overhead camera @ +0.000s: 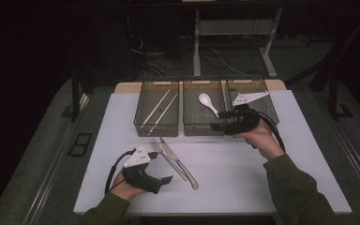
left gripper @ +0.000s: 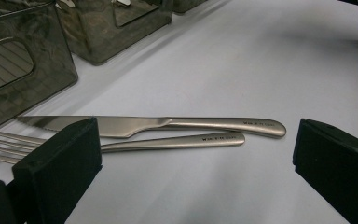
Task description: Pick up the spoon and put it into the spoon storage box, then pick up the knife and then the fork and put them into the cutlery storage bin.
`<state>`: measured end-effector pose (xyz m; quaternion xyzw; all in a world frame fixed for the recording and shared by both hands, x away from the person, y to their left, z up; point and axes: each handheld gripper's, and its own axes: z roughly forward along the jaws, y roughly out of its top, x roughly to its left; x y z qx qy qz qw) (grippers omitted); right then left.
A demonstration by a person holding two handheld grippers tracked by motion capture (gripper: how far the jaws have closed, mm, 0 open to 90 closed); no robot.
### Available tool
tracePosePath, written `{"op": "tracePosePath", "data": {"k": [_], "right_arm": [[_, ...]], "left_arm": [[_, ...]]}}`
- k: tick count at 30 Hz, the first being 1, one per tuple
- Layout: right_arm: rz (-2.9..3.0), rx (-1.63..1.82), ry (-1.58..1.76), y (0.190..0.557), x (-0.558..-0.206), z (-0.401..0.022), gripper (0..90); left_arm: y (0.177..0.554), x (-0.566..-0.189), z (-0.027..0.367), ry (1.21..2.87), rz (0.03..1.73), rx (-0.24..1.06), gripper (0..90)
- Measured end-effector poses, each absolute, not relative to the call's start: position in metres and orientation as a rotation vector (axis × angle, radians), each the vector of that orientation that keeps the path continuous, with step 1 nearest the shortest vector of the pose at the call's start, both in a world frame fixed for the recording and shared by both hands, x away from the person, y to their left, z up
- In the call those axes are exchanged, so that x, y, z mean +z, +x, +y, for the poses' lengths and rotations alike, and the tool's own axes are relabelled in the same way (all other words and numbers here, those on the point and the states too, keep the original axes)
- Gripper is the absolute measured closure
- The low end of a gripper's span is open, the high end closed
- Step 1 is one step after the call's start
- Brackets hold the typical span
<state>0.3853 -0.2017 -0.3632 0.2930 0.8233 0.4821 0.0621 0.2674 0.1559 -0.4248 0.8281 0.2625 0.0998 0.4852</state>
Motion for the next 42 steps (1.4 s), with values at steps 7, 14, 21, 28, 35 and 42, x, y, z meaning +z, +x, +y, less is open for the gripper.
{"op": "tracePosePath", "data": {"k": [7,14,21,28,35,42], "right_arm": [[2.468,1.45,0.905,0.365,-0.371,-0.218,28.5],[2.436,1.445,0.947,0.347,-0.378,-0.234,25.5],[2.401,1.428,0.982,0.329,-0.385,-0.251,23.0],[2.373,1.402,1.006,0.313,-0.395,-0.266,20.9],[2.363,1.383,1.036,0.294,-0.407,-0.28,20.7],[2.372,1.379,1.063,0.276,-0.418,-0.29,20.7]], "left_arm": [[0.267,-0.425,0.156,2.016,0.639,0.244,0.2],[0.267,-0.424,0.156,2.016,0.639,0.249,0.2],[0.266,-0.423,0.157,2.019,0.638,0.249,0.2],[0.266,-0.423,0.156,2.015,0.638,0.25,0.2],[0.266,-0.423,0.156,2.016,0.643,0.253,0.2],[0.265,-0.421,0.158,2.021,0.623,0.238,16.5]]}}
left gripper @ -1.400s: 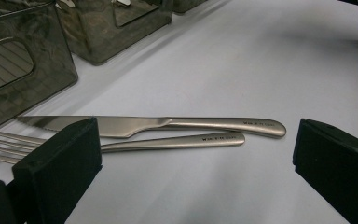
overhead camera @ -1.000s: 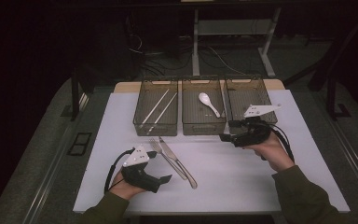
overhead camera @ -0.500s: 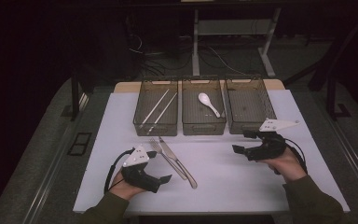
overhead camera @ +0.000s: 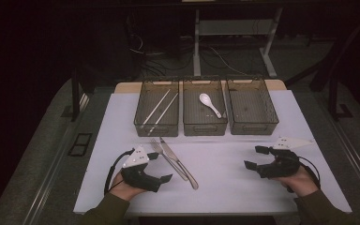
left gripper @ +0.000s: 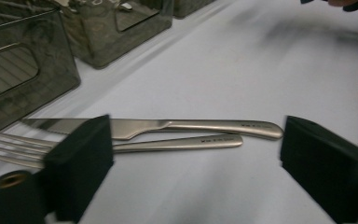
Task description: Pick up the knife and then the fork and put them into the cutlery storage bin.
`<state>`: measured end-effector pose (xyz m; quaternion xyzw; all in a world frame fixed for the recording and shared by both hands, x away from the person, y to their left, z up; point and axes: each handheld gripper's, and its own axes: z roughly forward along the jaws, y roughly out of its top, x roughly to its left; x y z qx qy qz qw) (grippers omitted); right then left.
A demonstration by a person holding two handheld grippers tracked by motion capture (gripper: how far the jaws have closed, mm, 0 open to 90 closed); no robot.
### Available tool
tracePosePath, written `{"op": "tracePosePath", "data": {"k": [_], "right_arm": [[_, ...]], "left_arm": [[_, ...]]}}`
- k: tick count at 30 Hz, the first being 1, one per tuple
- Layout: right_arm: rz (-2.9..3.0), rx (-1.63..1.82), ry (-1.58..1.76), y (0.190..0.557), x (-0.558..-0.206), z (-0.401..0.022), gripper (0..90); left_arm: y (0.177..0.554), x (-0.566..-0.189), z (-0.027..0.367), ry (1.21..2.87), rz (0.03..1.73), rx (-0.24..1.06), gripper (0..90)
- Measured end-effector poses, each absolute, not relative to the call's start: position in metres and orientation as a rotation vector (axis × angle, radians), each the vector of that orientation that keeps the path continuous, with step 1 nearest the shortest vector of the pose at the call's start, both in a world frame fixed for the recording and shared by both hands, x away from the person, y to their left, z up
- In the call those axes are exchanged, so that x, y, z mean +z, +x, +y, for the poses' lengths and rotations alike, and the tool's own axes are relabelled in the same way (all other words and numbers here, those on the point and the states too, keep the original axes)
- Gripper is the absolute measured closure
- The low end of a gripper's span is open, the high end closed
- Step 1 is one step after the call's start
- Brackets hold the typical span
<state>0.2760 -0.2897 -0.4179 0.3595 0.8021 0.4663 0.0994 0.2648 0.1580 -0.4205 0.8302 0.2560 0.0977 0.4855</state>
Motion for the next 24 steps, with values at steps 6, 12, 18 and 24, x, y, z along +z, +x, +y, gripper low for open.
{"op": "tracePosePath", "data": {"k": [6,12,18,24], "right_arm": [[2.384,1.371,1.061,0.265,-0.423,-0.294,20.7],[2.381,1.373,1.061,0.263,-0.423,-0.296,20.7],[2.383,1.373,1.058,0.263,-0.424,-0.295,20.7],[2.382,1.371,1.061,0.263,-0.424,-0.294,20.7]], "left_arm": [[0.263,-0.418,0.155,2.03,0.593,0.218,34.5],[0.263,-0.42,0.145,2.066,0.559,0.168,64.7],[0.266,-0.425,0.129,2.117,0.517,0.095,88.6],[0.266,-0.434,0.109,2.194,0.46,0.047,88.8]]}}
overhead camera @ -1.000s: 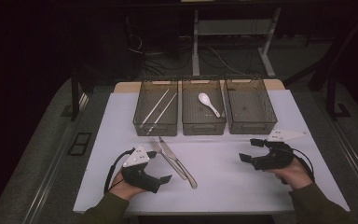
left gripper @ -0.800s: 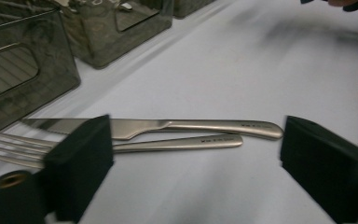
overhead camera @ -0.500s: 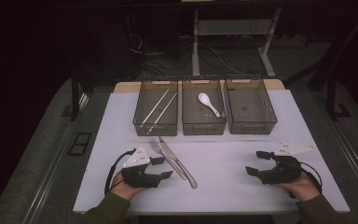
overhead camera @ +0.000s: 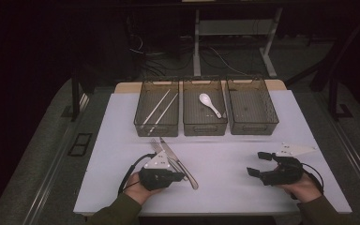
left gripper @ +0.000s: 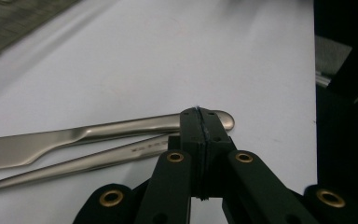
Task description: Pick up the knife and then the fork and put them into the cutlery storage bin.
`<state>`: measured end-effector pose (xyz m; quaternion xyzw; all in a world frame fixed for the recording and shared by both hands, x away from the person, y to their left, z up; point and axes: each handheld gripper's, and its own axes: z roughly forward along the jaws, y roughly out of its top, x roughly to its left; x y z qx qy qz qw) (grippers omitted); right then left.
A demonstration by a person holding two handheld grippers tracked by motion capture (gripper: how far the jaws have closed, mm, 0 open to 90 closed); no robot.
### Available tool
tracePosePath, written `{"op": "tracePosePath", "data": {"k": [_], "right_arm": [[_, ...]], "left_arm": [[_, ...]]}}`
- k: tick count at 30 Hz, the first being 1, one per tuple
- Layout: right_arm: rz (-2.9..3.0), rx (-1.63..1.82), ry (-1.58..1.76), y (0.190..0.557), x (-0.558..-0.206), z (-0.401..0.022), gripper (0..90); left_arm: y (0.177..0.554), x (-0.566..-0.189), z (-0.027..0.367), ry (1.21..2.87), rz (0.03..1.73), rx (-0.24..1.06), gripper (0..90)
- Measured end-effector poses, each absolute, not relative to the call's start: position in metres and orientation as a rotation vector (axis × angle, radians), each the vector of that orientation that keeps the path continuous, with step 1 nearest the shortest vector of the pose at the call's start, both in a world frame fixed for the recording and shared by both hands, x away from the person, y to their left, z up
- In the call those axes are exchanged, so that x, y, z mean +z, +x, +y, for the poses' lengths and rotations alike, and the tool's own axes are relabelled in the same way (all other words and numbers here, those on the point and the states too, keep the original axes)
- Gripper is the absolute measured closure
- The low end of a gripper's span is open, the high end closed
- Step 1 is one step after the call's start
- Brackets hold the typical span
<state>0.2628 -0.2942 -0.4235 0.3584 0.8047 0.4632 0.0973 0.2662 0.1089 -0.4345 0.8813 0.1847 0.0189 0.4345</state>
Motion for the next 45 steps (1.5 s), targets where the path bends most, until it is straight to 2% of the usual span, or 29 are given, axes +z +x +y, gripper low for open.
{"op": "tracePosePath", "data": {"k": [11,22,45], "right_arm": [[2.382,1.368,1.064,0.263,-0.424,-0.294,20.7],[2.382,1.375,1.062,0.263,-0.423,-0.294,20.7],[2.377,1.383,1.058,0.263,-0.422,-0.295,20.7]], "left_arm": [[0.27,-0.448,0.078,2.308,0.361,0.031,88.8],[0.282,-0.451,0.058,2.272,0.369,0.034,88.9],[0.314,-0.449,0.022,2.305,0.339,0.095,88.8]]}}
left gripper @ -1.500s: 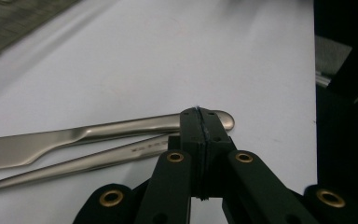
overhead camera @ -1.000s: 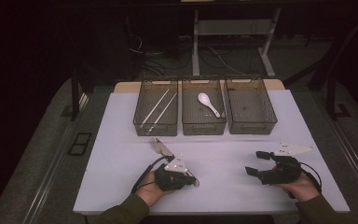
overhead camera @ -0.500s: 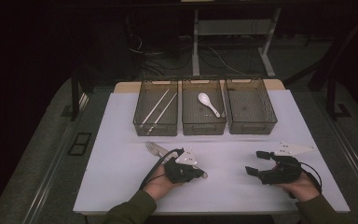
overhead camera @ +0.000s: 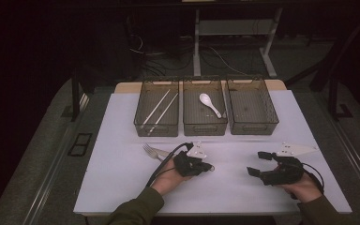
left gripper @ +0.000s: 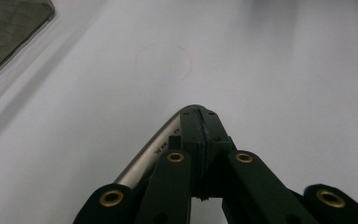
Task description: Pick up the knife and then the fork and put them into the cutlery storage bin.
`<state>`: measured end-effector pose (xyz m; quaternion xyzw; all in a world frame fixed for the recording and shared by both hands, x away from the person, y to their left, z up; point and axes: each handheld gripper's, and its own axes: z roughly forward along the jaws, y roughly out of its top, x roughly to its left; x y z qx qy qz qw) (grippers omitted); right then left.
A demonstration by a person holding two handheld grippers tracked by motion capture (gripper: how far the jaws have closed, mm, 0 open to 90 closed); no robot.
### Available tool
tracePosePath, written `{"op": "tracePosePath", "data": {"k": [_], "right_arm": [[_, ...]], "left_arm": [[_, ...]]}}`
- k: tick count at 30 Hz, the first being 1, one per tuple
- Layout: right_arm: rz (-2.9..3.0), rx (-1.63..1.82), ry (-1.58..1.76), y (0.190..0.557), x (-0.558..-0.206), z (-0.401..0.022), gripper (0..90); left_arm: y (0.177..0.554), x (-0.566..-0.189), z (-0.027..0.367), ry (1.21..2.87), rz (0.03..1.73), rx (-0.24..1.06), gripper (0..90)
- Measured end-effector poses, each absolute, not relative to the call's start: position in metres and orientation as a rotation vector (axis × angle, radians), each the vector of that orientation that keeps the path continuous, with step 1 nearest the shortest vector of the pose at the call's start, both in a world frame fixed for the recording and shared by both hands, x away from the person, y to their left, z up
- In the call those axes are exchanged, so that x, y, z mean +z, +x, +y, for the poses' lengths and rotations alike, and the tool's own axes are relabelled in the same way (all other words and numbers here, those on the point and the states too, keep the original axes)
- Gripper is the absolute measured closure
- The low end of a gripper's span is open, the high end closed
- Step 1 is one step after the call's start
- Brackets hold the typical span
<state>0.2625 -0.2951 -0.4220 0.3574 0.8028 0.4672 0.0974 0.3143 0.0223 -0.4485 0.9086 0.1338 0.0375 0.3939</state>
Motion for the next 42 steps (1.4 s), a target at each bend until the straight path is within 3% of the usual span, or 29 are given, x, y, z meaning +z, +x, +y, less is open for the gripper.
{"op": "tracePosePath", "data": {"k": [9,14,20,29,42], "right_arm": [[2.379,1.386,1.053,0.262,-0.422,-0.295,20.7],[2.38,1.387,1.052,0.262,-0.422,-0.295,20.7],[2.383,1.388,1.05,0.263,-0.422,-0.295,20.7],[2.384,1.391,1.054,0.263,-0.422,-0.294,20.7],[2.385,1.39,1.054,0.263,-0.423,-0.295,20.8]], "left_arm": [[0.323,-0.427,0.049,2.248,0.41,0.083,75.1],[0.331,-0.416,0.074,2.247,0.428,0.13,71.7],[0.339,-0.411,0.111,2.262,0.503,0.228,80.1],[0.361,-0.414,0.176,2.229,0.771,0.333,88.6],[0.371,-0.426,0.192,2.262,0.886,0.334,88.7]]}}
